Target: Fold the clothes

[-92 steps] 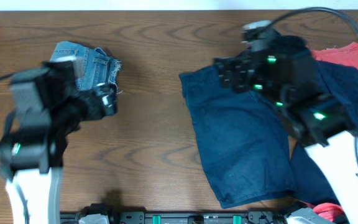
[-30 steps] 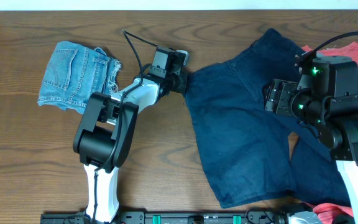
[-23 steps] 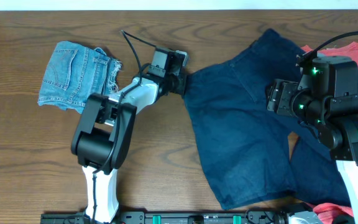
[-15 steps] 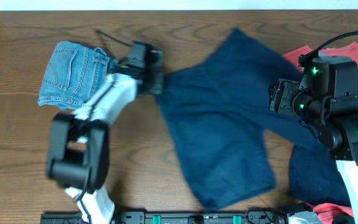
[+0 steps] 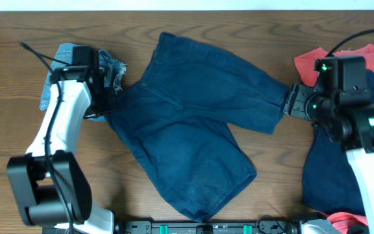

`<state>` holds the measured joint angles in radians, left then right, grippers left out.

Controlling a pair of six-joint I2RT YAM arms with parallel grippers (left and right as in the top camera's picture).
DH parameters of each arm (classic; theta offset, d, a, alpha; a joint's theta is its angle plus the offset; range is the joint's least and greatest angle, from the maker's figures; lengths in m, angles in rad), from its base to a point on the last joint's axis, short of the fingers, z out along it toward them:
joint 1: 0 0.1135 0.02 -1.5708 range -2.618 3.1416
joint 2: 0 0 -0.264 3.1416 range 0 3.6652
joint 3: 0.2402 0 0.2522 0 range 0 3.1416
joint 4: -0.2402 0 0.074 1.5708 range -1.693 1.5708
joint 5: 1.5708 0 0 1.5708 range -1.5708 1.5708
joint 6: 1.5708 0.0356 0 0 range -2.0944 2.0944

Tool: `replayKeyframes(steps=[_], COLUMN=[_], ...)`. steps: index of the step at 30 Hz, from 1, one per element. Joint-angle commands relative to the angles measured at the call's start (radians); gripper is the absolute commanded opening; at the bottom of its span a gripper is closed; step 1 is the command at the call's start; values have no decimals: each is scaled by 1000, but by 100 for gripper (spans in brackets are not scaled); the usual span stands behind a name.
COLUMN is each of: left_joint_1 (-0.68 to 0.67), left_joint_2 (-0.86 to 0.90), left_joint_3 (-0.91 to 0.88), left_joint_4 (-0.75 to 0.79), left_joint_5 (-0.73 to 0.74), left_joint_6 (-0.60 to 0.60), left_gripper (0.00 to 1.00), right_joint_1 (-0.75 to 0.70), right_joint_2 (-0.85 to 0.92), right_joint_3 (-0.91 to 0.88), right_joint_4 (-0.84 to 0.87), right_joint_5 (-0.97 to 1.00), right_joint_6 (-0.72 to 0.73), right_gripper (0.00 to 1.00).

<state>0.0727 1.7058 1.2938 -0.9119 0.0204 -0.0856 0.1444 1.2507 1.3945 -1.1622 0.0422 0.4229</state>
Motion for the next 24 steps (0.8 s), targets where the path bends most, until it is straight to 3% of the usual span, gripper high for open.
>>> replayKeyframes(steps=[1, 4, 8, 12, 18, 20, 24], left_joint_1=[18, 18, 18, 16, 15, 15, 15], left_joint_2=[-62, -118, -209, -283, -336, -335, -335], left_joint_3=[2, 2, 3, 3, 3, 2, 2], left_joint_4=[-8, -7, -8, -16, -84, -113, -125], left_joint_5=[69, 155, 253, 306, 309, 309, 309], left_joint_6=[-6, -6, -6, -6, -6, -6, -6], left_gripper=[8, 25, 37, 50, 52, 51, 52], right_joint_1=[-21, -19, -23, -28, -37, -47, -66], right_joint_2=[74, 151, 260, 378, 570, 639, 713], right_joint_3=[10, 10, 10, 10, 10, 10, 10], right_joint_4=[-15, -32, 15, 142, 274, 323, 396], right_joint_5=[-26, -81, -48, -46, -46, -45, -48], right_joint_6=[25, -2, -2, -21, -20, -19, 47], right_gripper=[59, 59, 61, 55, 41, 31, 31])
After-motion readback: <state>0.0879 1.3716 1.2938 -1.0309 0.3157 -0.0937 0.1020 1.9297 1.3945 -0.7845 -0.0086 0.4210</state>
